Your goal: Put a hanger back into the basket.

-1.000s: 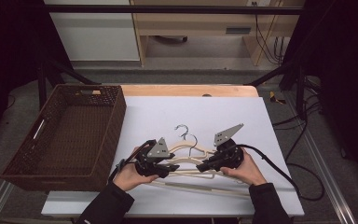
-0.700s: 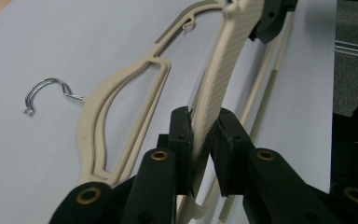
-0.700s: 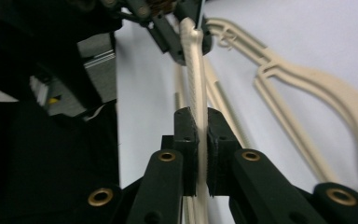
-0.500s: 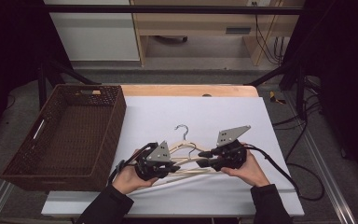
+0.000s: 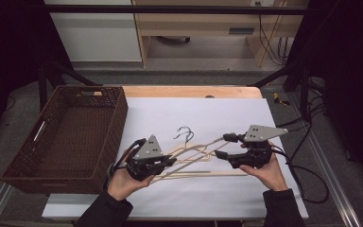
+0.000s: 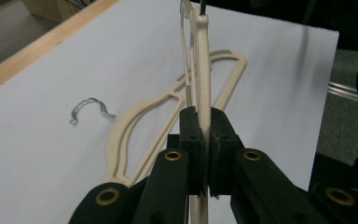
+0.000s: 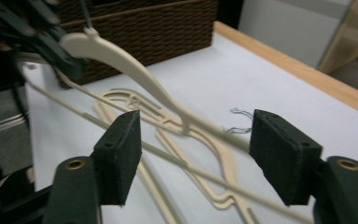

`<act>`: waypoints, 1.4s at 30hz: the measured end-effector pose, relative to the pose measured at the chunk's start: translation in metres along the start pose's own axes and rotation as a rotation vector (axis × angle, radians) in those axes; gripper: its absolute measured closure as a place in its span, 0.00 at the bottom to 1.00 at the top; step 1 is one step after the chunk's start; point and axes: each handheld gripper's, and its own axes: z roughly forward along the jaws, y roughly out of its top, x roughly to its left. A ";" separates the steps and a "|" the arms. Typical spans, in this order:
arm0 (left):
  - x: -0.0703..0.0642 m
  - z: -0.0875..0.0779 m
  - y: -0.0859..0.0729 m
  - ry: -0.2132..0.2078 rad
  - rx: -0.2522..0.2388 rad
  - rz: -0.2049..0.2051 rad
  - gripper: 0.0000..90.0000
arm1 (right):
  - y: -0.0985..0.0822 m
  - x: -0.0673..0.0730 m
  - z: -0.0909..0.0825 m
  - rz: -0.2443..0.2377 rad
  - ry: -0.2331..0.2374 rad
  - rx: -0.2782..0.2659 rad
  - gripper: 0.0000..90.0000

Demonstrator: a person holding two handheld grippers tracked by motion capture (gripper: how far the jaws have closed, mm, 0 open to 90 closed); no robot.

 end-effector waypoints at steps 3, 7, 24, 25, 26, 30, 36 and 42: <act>0.004 -0.012 0.003 0.043 -0.033 -0.017 0.96 | -0.003 -0.004 -0.004 0.023 -0.067 -0.014 0.30; 0.013 -0.028 0.007 0.070 -0.069 -0.034 0.96 | -0.007 -0.007 -0.008 0.050 -0.119 -0.021 0.25; 0.074 -0.091 0.016 0.232 -0.078 -0.096 0.96 | -0.026 -0.010 -0.036 0.160 -0.255 -0.081 0.14; 0.079 -0.094 0.014 0.243 -0.075 -0.103 0.95 | -0.027 -0.010 -0.036 0.161 -0.258 -0.080 0.14; 0.084 -0.097 0.011 0.257 -0.073 -0.110 0.95 | -0.027 -0.010 -0.036 0.161 -0.258 -0.080 0.14; 0.102 -0.109 0.000 0.302 -0.083 -0.142 0.95 | -0.027 -0.009 -0.036 0.166 -0.257 -0.078 0.13; 0.132 -0.137 -0.014 0.351 -0.095 -0.160 0.95 | -0.028 -0.008 -0.034 0.164 -0.259 -0.070 0.13; 0.151 -0.159 -0.026 0.373 -0.107 -0.170 0.95 | -0.029 -0.009 -0.033 0.161 -0.260 -0.069 0.13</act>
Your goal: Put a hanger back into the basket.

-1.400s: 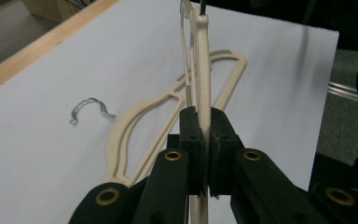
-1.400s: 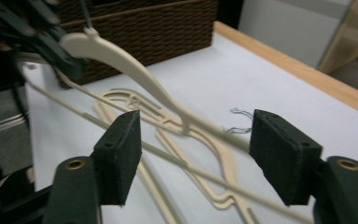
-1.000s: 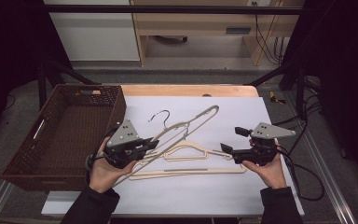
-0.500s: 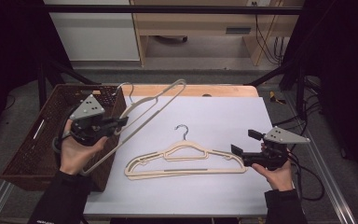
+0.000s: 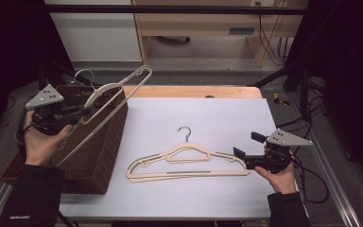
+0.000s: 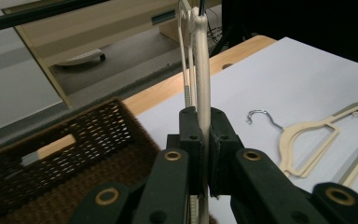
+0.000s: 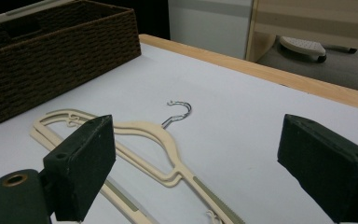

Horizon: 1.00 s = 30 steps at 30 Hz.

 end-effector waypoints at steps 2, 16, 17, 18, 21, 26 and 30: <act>0.015 -0.005 -0.007 0.015 0.013 -0.005 0.95 | -0.001 0.000 0.001 0.005 -0.001 0.008 0.13; 0.059 -0.009 -0.045 0.077 0.107 -0.053 0.95 | -0.002 0.001 0.004 -0.005 0.001 0.022 0.12; 0.061 -0.011 -0.048 0.082 0.112 -0.054 0.95 | -0.002 0.001 0.004 -0.005 0.001 0.023 0.12; 0.063 -0.012 -0.050 0.085 0.118 -0.058 0.95 | -0.002 0.001 0.005 -0.005 0.000 0.023 0.12; 0.070 -0.015 -0.062 0.085 0.131 -0.083 0.95 | -0.003 0.001 0.006 -0.009 0.000 0.031 0.12; 0.072 -0.017 -0.073 0.071 0.150 -0.095 0.95 | -0.003 0.001 0.007 -0.013 0.005 0.037 0.12; 0.070 -0.010 -0.081 0.072 0.212 -0.076 0.95 | -0.004 0.001 0.009 -0.009 0.004 0.043 0.12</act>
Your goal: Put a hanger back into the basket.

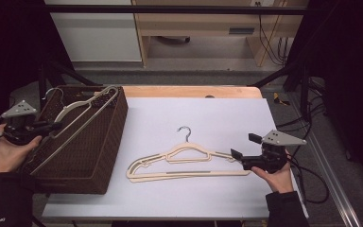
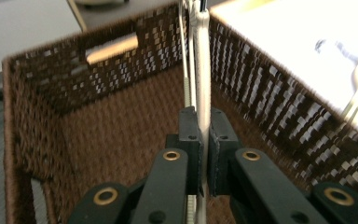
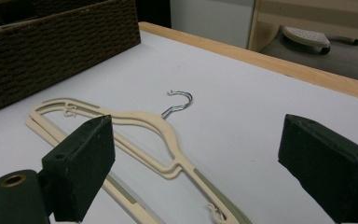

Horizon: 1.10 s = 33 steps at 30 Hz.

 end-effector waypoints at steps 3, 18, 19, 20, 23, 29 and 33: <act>-0.001 0.011 -0.003 -0.007 0.019 -0.011 0.95 | -0.001 0.000 0.001 -0.002 -0.001 0.007 0.12; 0.005 0.038 -0.028 0.083 0.167 -0.109 0.75 | -0.003 0.001 0.006 -0.006 -0.001 0.023 0.12; 0.005 0.035 -0.027 0.094 0.155 -0.113 0.75 | -0.003 0.001 0.007 -0.005 -0.003 0.021 0.12; 0.004 0.032 -0.026 0.096 0.145 -0.112 0.61 | -0.003 0.001 0.007 -0.005 -0.004 0.024 0.11; -0.003 0.015 -0.021 0.105 0.066 -0.130 0.45 | -0.002 0.000 0.006 -0.009 -0.006 0.020 0.11; -0.024 -0.002 -0.012 0.082 -0.025 -0.102 0.27 | -0.001 -0.001 0.005 0.003 -0.009 0.007 0.11; -0.053 -0.008 -0.003 0.016 -0.124 -0.066 0.20 | -0.002 -0.001 0.006 -0.003 -0.009 0.015 0.11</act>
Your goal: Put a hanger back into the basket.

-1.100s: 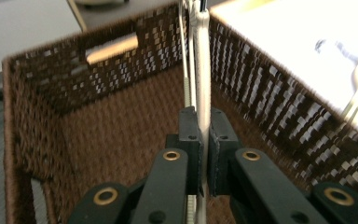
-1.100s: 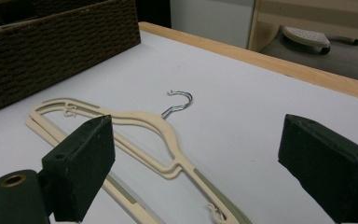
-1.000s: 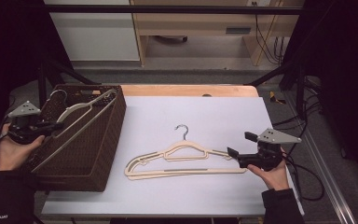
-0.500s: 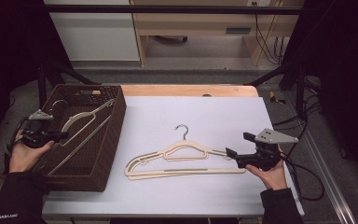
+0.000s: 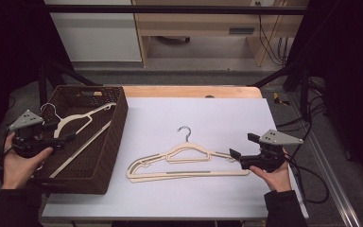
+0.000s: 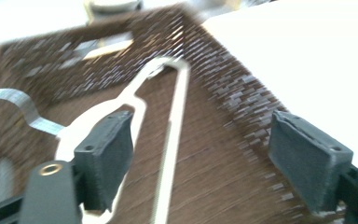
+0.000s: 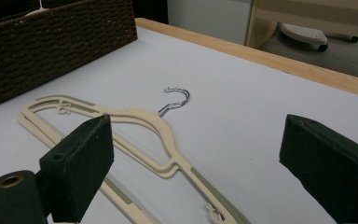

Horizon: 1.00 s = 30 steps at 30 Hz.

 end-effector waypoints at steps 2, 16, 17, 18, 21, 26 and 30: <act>-0.017 0.000 0.003 -0.030 -0.048 0.010 0.17 | 0.000 0.001 0.002 -0.003 0.004 0.001 0.11; -0.111 0.033 -0.001 -0.230 -0.157 0.040 0.09 | -0.005 -0.004 0.006 0.005 0.005 0.030 0.11; -0.111 0.033 -0.001 -0.230 -0.157 0.040 0.09 | -0.005 -0.004 0.006 0.005 0.005 0.030 0.11; -0.118 0.037 -0.003 -0.241 -0.153 0.042 0.09 | -0.005 -0.004 0.007 0.002 0.006 0.036 0.11; -0.124 0.040 -0.005 -0.256 -0.151 0.042 0.09 | -0.006 -0.005 0.010 -0.003 0.007 0.047 0.11; -0.140 0.050 -0.014 -0.299 -0.133 0.068 0.08 | -0.014 -0.010 0.023 -0.023 0.022 0.113 0.12; -0.144 0.054 -0.017 -0.303 -0.116 0.070 0.07 | -0.017 -0.012 0.034 -0.062 0.027 0.166 0.15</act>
